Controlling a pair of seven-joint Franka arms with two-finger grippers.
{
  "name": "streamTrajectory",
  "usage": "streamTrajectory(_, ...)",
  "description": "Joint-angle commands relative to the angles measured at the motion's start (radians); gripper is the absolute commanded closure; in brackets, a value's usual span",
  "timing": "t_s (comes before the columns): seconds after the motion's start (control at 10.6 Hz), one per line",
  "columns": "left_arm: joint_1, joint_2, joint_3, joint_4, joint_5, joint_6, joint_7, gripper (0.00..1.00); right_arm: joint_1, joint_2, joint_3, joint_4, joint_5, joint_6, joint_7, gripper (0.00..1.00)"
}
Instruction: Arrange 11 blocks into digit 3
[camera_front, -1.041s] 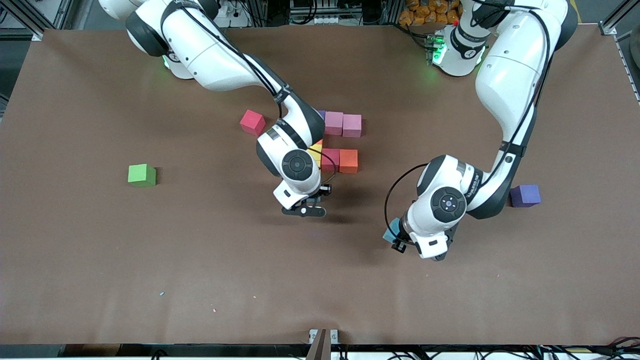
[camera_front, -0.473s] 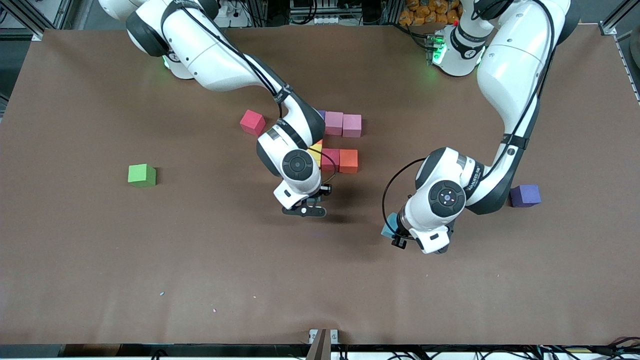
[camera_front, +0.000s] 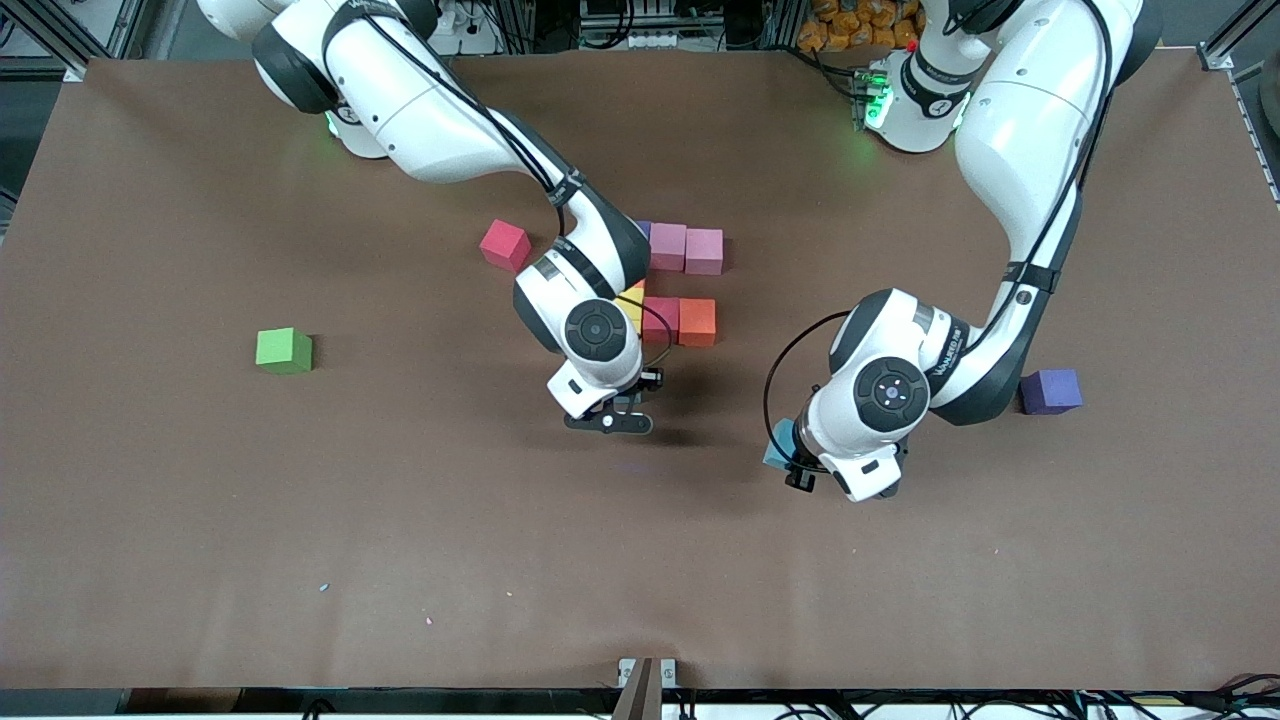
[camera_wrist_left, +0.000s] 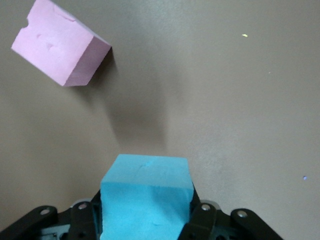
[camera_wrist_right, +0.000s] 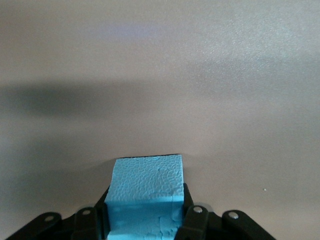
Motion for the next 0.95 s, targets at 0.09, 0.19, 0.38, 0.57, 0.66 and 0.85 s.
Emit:
streamTrajectory(0.09,0.001,-0.029,-0.005,-0.019,-0.019,-0.043,-0.037,1.00,0.008,0.015,-0.002,0.024,-0.002,-0.014,0.022,0.91)
streamTrajectory(0.19,0.001,-0.030,-0.007,-0.022,-0.019,-0.047,-0.039,1.00,0.008,0.015,-0.002,0.022,-0.002,-0.011,0.022,0.88)
streamTrajectory(0.38,0.001,-0.032,-0.016,-0.028,-0.019,-0.049,-0.057,1.00,0.008,0.017,-0.002,0.013,-0.002,-0.005,0.022,0.84)
streamTrajectory(0.57,0.004,-0.047,-0.018,-0.042,-0.019,-0.052,-0.057,1.00,0.008,0.017,-0.002,0.013,-0.002,-0.003,0.024,0.78)
streamTrajectory(0.66,0.006,-0.049,-0.018,-0.042,-0.019,-0.052,-0.057,1.00,0.008,0.020,-0.002,0.013,-0.002,-0.003,0.024,0.73)
streamTrajectory(0.85,0.004,-0.049,-0.018,-0.041,-0.019,-0.052,-0.057,1.00,0.008,0.023,-0.002,0.013,-0.003,0.000,0.025,0.58)
